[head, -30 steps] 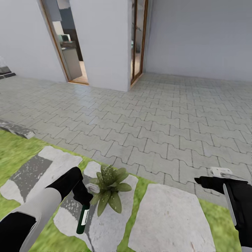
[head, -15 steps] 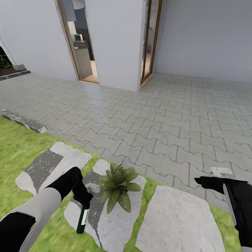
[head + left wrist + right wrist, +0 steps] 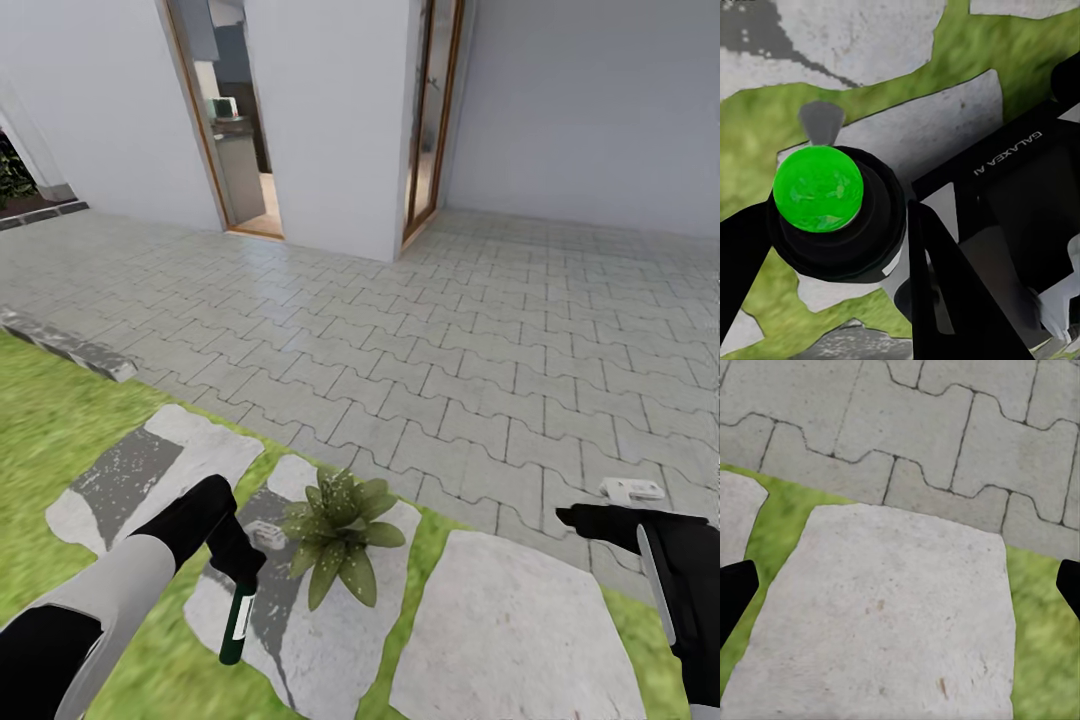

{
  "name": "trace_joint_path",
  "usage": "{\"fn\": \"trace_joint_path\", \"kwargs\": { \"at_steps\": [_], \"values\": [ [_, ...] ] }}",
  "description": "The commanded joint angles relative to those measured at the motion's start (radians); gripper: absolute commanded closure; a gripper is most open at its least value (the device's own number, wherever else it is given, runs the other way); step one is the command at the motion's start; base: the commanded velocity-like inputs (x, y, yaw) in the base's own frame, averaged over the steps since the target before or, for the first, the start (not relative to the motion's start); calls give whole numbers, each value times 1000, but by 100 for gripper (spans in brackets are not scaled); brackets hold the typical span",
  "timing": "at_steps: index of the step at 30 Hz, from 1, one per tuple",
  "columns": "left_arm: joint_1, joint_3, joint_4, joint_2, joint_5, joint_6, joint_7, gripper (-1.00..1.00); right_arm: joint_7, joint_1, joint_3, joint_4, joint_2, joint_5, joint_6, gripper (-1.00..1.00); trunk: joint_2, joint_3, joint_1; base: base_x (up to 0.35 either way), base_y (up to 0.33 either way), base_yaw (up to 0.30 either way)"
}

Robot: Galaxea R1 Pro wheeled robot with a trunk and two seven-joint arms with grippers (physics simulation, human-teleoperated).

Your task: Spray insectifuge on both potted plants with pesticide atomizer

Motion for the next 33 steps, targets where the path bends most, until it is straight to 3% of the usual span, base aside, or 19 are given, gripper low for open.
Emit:
{"fn": "trace_joint_path", "kwargs": {
  "at_steps": [1,16,26,33],
  "values": [
    [0,-3,-2,1,-8,6,-10,100,10,-1,0,-1,0,11,4,-100,0,-1,0,0,-104,-101],
    [1,-5,-2,-3,-8,6,-10,100,9,-1,-2,-1,0,11,4,-100,0,-1,0,-42,-301,-79],
    [1,-4,-2,0,-8,6,-10,100,8,-1,-2,-1,0,11,4,-100,0,-1,0,-69,-238,207],
    [2,-4,-2,0,-8,6,-10,100,8,-1,-2,-1,0,11,4,-100,0,-1,0,-6,-59,153]
  ]
}}
